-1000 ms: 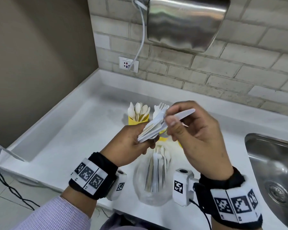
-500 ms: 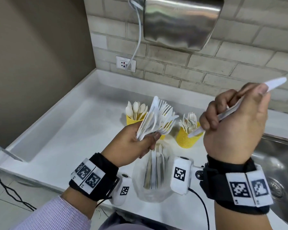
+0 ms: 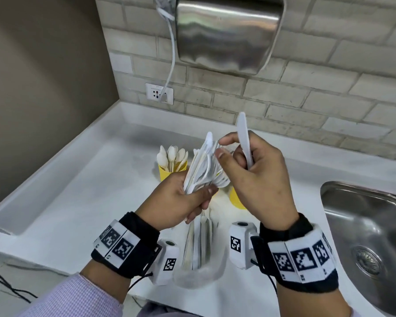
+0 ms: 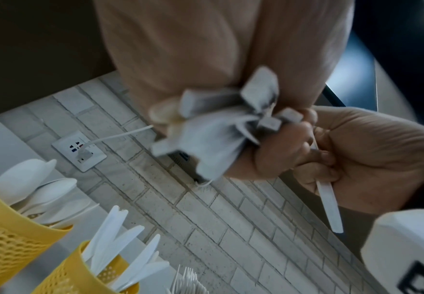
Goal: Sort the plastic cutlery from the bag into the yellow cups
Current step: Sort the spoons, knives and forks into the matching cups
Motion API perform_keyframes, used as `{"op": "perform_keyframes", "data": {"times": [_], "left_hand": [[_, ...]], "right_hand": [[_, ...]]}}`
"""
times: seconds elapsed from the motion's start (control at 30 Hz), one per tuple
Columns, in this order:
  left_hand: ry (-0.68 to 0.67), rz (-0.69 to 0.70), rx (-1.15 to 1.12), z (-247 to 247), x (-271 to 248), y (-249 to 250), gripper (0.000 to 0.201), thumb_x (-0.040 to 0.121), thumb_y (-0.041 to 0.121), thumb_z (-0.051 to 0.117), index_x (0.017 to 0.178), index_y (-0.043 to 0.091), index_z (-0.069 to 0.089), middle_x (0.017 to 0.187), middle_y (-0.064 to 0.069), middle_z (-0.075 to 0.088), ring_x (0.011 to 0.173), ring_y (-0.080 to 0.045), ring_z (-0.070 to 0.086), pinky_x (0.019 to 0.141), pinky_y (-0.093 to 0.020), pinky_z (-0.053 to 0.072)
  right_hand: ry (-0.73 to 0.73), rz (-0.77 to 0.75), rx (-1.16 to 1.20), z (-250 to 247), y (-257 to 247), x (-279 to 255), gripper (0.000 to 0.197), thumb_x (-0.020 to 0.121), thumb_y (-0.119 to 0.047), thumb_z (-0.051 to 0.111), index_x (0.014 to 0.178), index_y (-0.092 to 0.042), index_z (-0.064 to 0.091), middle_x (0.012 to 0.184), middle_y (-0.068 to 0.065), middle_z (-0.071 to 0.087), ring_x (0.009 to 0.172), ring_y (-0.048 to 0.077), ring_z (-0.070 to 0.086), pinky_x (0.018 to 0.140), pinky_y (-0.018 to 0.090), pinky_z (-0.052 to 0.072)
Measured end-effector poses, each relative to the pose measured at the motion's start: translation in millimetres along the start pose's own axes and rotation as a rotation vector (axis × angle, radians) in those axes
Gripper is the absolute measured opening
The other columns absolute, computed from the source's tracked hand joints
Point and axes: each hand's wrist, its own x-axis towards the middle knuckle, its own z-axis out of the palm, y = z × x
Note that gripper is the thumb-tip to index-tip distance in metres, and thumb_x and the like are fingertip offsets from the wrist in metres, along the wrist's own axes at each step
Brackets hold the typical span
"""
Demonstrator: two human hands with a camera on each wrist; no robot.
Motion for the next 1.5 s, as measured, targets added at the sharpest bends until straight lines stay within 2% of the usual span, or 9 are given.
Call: {"op": "perform_keyframes", "data": {"times": [0.13,0.33,0.57,0.8,1.03,1.2,1.33,1.43,1.5], "left_hand": [[-0.092,-0.04,-0.042,8.0,6.4,7.2,0.037,0.104,0.012,0.059,0.067,0.009,0.055,0.051,0.005,0.052,0.038,-0.017,0.039,0.046,-0.031,0.032],[-0.155,-0.05,-0.024,16.7,16.1,16.7,0.039,0.103,0.011,0.058,0.064,0.016,0.056,0.046,0.005,0.051,0.037,-0.014,0.039,0.045,-0.026,0.033],[-0.071,-0.03,0.047,27.0,26.1,14.6,0.037,0.104,0.012,0.058,0.067,0.012,0.057,0.047,0.005,0.054,0.039,-0.015,0.042,0.053,-0.036,0.037],[0.002,-0.017,0.118,31.2,34.5,11.6,0.028,0.104,0.011,0.058,0.076,0.013,0.059,0.062,0.0,0.061,0.042,-0.015,0.044,0.045,-0.025,0.039],[0.015,-0.044,0.238,32.8,46.2,14.9,0.028,0.104,0.015,0.058,0.077,0.018,0.058,0.049,0.01,0.058,0.041,-0.009,0.044,0.047,-0.023,0.039],[0.078,-0.054,0.286,26.8,53.3,9.3,0.021,0.102,0.021,0.062,0.081,0.02,0.06,0.069,0.0,0.067,0.045,-0.015,0.05,0.049,-0.025,0.043],[0.105,-0.072,0.313,28.2,54.2,6.2,0.019,0.101,0.022,0.063,0.082,0.021,0.06,0.07,0.0,0.068,0.046,-0.015,0.052,0.048,-0.026,0.044],[0.106,-0.068,0.289,30.0,54.7,5.9,0.018,0.101,0.02,0.063,0.083,0.022,0.061,0.072,-0.002,0.068,0.046,-0.015,0.051,0.047,-0.025,0.043],[0.099,-0.061,0.259,30.4,55.7,6.0,0.019,0.101,0.018,0.062,0.083,0.022,0.06,0.072,-0.004,0.068,0.046,-0.016,0.05,0.048,-0.025,0.042]], "right_hand": [[-0.1,-0.002,-0.01,-24.9,0.4,27.7,0.004,0.094,-0.019,0.073,0.095,-0.022,0.076,0.062,0.023,0.046,0.053,0.018,0.041,0.055,0.027,0.039],[-0.299,-0.048,-0.028,-48.5,-0.9,57.4,0.006,0.091,-0.021,0.077,0.086,-0.018,0.081,0.085,0.027,0.071,0.074,0.042,0.063,0.067,0.045,0.053],[-0.256,-0.095,-0.133,-49.7,4.8,65.5,0.012,0.088,-0.016,0.077,0.077,-0.014,0.076,0.053,-0.013,0.048,0.049,0.005,0.045,0.054,0.015,0.037],[-0.112,-0.036,-0.095,-45.1,12.4,68.9,0.02,0.092,-0.013,0.067,0.072,-0.015,0.067,0.053,-0.01,0.049,0.047,0.007,0.044,0.051,0.019,0.039],[-0.371,-0.1,-0.3,-57.5,20.5,88.9,0.023,0.097,-0.026,0.062,0.084,-0.009,0.07,0.074,0.011,0.068,0.068,0.025,0.062,0.064,0.04,0.05],[-0.254,-0.1,-0.245,-59.3,28.2,96.8,0.019,0.097,-0.028,0.067,0.083,-0.017,0.072,0.072,0.0,0.071,0.07,0.016,0.065,0.068,0.03,0.049],[-0.312,-0.148,-0.344,-58.6,30.0,93.2,0.021,0.093,-0.032,0.073,0.08,-0.016,0.07,0.068,-0.004,0.065,0.064,0.01,0.058,0.055,0.014,0.039],[-0.215,-0.167,-0.281,-60.4,34.4,94.6,0.021,0.095,-0.03,0.071,0.08,-0.015,0.068,0.061,-0.006,0.058,0.056,0.008,0.051,0.052,0.016,0.036],[-0.123,-0.128,-0.137,-62.3,38.0,97.4,0.027,0.099,-0.029,0.066,0.082,-0.009,0.069,0.061,0.006,0.059,0.051,0.012,0.048,0.052,0.029,0.04]]}}
